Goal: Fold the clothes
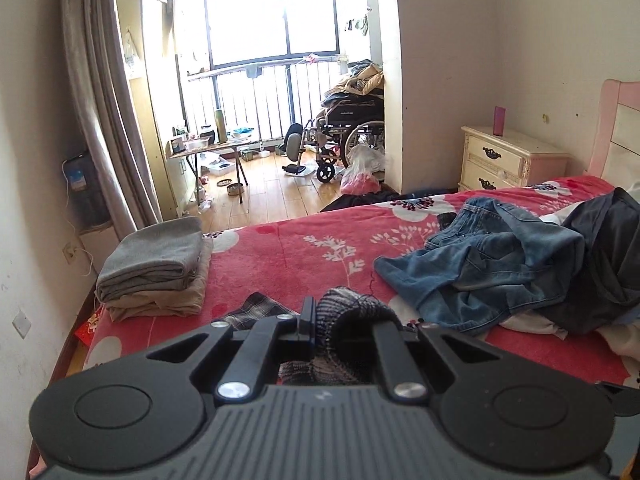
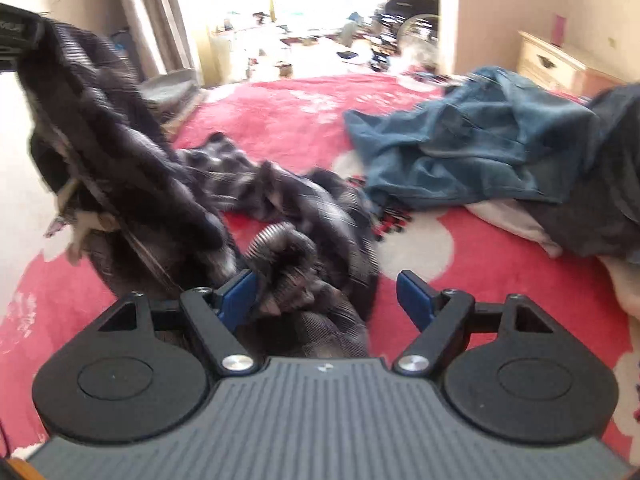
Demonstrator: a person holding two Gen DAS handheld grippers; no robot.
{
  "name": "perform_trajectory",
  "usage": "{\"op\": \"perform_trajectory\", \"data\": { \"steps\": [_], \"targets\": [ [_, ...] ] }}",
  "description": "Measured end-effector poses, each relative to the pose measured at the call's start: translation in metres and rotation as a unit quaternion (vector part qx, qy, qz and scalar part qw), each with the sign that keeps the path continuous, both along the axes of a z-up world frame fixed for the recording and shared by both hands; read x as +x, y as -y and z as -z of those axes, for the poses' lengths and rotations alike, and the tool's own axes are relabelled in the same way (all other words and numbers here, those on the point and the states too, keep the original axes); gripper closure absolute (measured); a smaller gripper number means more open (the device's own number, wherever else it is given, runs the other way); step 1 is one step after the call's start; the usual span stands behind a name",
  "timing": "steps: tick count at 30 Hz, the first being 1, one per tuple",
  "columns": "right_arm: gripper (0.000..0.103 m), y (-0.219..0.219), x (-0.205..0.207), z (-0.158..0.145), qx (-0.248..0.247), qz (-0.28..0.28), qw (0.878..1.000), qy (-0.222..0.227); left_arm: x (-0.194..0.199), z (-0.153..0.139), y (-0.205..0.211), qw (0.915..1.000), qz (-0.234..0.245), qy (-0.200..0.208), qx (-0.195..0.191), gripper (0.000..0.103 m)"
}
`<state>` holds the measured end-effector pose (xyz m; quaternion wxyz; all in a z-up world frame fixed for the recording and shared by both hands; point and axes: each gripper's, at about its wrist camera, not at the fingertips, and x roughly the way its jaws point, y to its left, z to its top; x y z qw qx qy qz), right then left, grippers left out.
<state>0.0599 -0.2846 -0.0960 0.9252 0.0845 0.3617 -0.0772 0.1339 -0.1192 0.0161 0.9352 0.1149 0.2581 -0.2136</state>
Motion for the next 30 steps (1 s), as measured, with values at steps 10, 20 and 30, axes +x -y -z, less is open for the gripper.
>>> {"op": "perform_trajectory", "data": {
  "steps": [10, 20, 30],
  "targets": [
    [0.026, -0.015, -0.006, -0.033, 0.028, -0.064, 0.993, 0.095, -0.002, -0.005, 0.007, 0.9999, 0.007, 0.012, 0.009, 0.094],
    [0.025, -0.010, 0.014, -0.003, 0.010, -0.043, 0.998, 0.049, -0.013, -0.035, 0.005, 0.9985, -0.007, 0.048, -0.024, 0.094],
    [0.025, 0.022, 0.002, 0.017, 0.016, 0.034, 0.999, 0.030, -0.015, -0.028, -0.008, 0.9984, -0.032, 0.042, -0.019, 0.094]
  ]
}}
